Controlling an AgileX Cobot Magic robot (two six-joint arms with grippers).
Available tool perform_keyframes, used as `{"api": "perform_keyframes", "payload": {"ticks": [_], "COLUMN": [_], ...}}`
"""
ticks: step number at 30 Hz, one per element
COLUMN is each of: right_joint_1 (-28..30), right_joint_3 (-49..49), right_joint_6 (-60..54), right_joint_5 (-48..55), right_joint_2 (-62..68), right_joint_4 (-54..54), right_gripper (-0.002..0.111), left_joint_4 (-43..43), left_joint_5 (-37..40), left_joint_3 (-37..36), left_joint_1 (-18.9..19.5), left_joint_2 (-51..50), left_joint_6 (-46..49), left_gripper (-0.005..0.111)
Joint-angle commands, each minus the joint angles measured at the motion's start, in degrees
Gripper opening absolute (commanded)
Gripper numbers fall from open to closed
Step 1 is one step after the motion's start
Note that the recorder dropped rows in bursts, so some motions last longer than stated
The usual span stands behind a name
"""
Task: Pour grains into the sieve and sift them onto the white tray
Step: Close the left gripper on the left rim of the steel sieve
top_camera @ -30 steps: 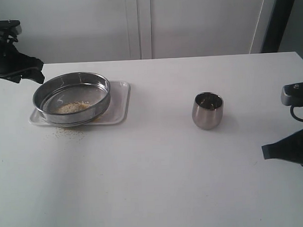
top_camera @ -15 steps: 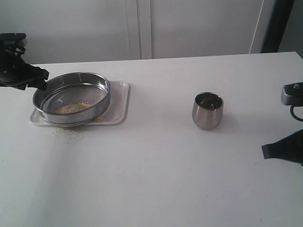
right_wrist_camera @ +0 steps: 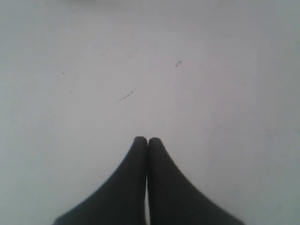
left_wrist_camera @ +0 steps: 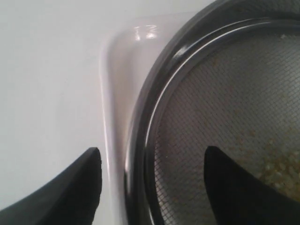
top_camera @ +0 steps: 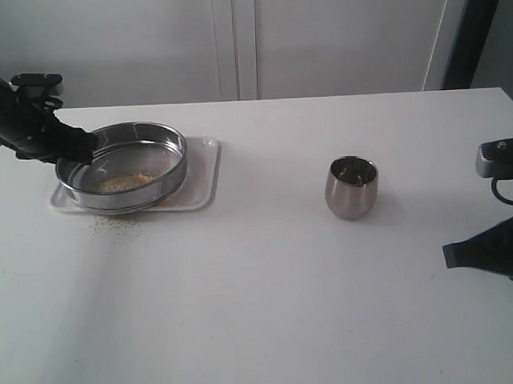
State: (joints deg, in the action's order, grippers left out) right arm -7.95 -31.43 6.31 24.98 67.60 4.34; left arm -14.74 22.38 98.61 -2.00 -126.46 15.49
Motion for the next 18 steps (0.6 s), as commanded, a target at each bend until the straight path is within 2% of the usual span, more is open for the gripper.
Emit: {"api": "perform_keyframes", "payload": {"ticks": [1,18], "right_joint_1": [0.54,0.54], "right_joint_3": [0.25,0.25], "right_joint_6": [0.01,0.01], "right_joint_5": [-0.51,-0.65], "right_joint_2": [-0.34,-0.34], "right_joint_4": [0.17,0.17], "right_gripper": [0.000,0.000], "left_joint_4": [-0.24,1.26], "left_joint_5": [-0.83,-2.39], "left_joint_3": [0.23,0.23], "left_joint_1": [-1.15,-1.13], "left_joint_2": [-0.97,-1.91], "left_joint_6": [-0.47,-0.73], "left_gripper": [0.064,0.054]}}
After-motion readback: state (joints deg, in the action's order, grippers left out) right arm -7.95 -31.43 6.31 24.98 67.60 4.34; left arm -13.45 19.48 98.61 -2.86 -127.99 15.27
